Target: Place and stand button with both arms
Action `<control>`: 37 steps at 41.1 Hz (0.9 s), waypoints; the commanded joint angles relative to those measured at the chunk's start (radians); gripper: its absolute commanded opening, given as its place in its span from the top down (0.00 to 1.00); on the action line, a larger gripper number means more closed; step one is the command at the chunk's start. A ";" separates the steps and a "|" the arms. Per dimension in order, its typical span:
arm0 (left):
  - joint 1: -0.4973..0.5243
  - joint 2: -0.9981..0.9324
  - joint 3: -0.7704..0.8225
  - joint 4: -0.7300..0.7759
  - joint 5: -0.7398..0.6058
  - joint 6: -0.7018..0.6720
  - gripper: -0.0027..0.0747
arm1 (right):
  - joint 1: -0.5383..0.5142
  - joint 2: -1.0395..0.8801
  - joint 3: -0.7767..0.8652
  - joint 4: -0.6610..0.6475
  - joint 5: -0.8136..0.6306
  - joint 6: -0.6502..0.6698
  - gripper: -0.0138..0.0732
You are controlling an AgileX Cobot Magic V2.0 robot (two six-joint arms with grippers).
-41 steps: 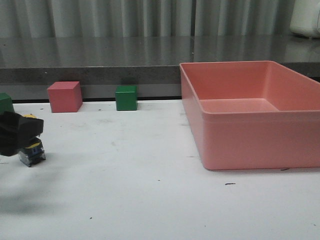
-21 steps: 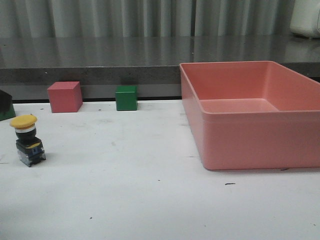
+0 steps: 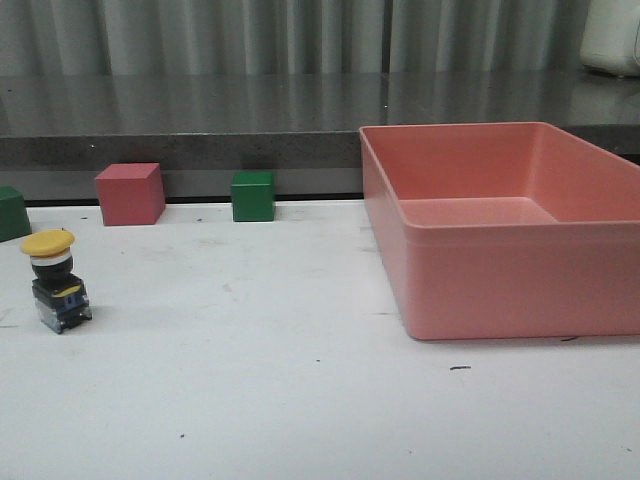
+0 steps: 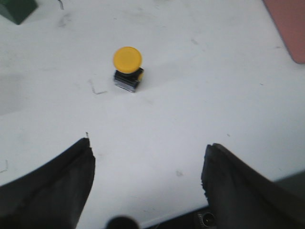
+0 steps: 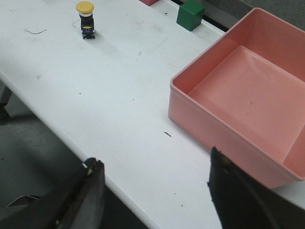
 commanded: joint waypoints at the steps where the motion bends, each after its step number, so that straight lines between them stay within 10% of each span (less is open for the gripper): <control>1: 0.004 -0.033 -0.054 -0.044 0.044 0.030 0.39 | -0.007 0.006 -0.023 -0.008 -0.067 -0.009 0.28; 37: 0.004 -0.307 -0.047 -0.021 0.016 0.019 0.40 | -0.007 0.006 -0.023 -0.008 -0.074 -0.009 0.28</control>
